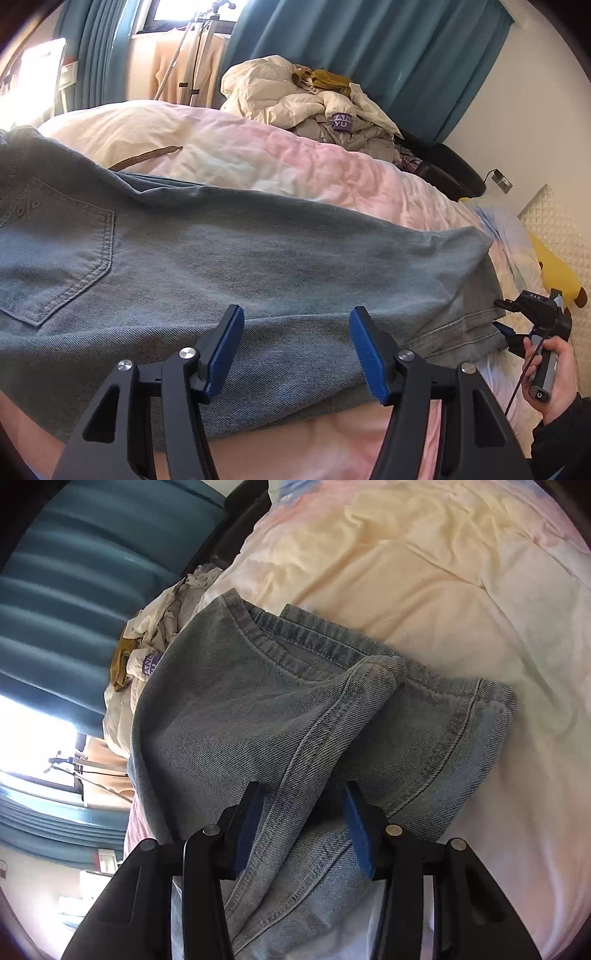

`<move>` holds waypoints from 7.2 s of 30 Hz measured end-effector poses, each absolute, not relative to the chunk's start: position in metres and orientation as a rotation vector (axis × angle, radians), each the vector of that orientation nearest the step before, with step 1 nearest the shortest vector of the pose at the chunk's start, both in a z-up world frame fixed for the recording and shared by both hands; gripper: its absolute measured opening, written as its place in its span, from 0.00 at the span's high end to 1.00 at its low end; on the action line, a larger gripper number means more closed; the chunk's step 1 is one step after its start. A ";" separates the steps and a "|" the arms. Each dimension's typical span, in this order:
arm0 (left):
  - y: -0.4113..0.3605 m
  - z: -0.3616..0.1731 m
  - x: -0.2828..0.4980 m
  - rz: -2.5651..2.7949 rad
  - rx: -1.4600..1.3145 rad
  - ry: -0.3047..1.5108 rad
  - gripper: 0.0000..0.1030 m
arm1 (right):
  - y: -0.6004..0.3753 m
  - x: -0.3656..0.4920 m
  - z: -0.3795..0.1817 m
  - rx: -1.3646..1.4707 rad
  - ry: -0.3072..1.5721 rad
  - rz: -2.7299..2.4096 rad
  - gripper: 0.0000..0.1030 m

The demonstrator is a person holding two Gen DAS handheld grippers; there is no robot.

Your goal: Fold clothes

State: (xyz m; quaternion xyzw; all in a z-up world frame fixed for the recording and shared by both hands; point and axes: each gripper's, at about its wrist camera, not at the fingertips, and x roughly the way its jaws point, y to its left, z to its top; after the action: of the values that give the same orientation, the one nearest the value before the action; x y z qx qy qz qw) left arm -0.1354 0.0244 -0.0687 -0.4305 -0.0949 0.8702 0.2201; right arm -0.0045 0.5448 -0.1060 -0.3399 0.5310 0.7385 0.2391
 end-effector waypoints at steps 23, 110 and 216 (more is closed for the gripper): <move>0.020 -0.077 -0.149 2.425 -1.243 -0.275 0.41 | 0.554 0.018 -0.070 -0.723 1.249 2.162 0.97; 0.042 -0.029 -0.109 2.417 -0.891 -0.077 1.00 | 0.425 -0.027 0.134 -0.693 0.695 2.540 0.98; 0.057 -0.042 -0.082 2.313 -1.252 -0.154 0.53 | 0.500 -0.002 -0.012 -0.524 0.561 2.330 0.97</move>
State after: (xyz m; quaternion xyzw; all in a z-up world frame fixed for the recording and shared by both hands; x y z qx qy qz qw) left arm -0.0822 0.0566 -0.0418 -0.4601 -0.0567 0.8499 0.2505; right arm -0.0016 0.5004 -0.0118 -0.2011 0.2151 0.8941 0.3373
